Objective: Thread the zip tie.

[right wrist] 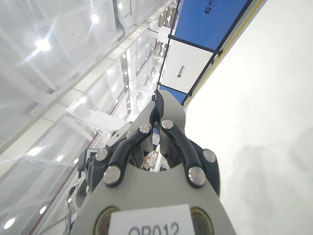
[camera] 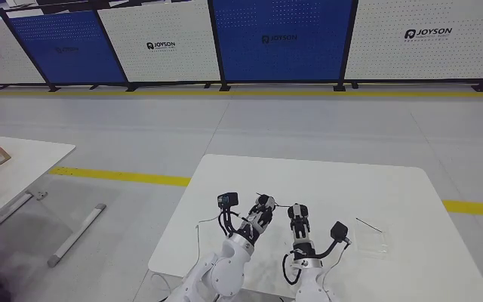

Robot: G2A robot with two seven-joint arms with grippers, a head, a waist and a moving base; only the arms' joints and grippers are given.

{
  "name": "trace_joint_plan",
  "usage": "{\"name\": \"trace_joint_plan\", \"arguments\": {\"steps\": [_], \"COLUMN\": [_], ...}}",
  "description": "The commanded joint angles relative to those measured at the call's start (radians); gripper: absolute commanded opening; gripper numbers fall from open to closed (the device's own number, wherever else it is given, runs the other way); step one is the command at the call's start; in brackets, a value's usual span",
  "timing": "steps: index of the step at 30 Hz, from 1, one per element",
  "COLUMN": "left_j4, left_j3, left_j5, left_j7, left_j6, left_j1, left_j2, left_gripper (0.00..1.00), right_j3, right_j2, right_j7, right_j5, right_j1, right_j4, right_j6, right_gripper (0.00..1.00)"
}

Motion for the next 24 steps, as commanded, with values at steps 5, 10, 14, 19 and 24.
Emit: {"name": "trace_joint_plan", "arguments": {"steps": [5, 10, 14, 19, 24], "left_j4": [0.003, -0.008, -0.021, -0.046, -0.065], "left_j3": [0.007, 0.004, -0.002, -0.025, -0.032], "left_j5": [0.003, -0.029, -0.106, -0.235, -0.319], "left_j7": [-0.005, -0.016, -0.009, 0.029, 0.013], "left_j6": [-0.003, 0.007, 0.057, 0.148, 0.188], "left_j1": [-0.003, 0.004, 0.006, -0.006, -0.008], "left_j2": [0.0, -0.001, -0.006, -0.017, -0.022], "left_gripper": [0.0, 0.0, 0.0, 0.0, 0.0], "right_j3": [0.0, -0.001, -0.002, 0.015, 0.027], "right_j2": [0.0, 0.001, 0.003, 0.008, 0.014], "right_j7": [-0.002, -0.012, -0.005, -0.009, 0.035], "right_j5": [-0.003, -0.01, -0.02, -0.013, 0.026], "right_j1": [-0.001, -0.007, -0.015, -0.044, -0.068], "right_j4": [-0.002, -0.015, -0.019, -0.035, -0.052], "right_j6": [-0.001, -0.011, -0.03, -0.064, -0.078], "right_gripper": [0.0, 1.0, 1.0, 1.0, 1.0]}}
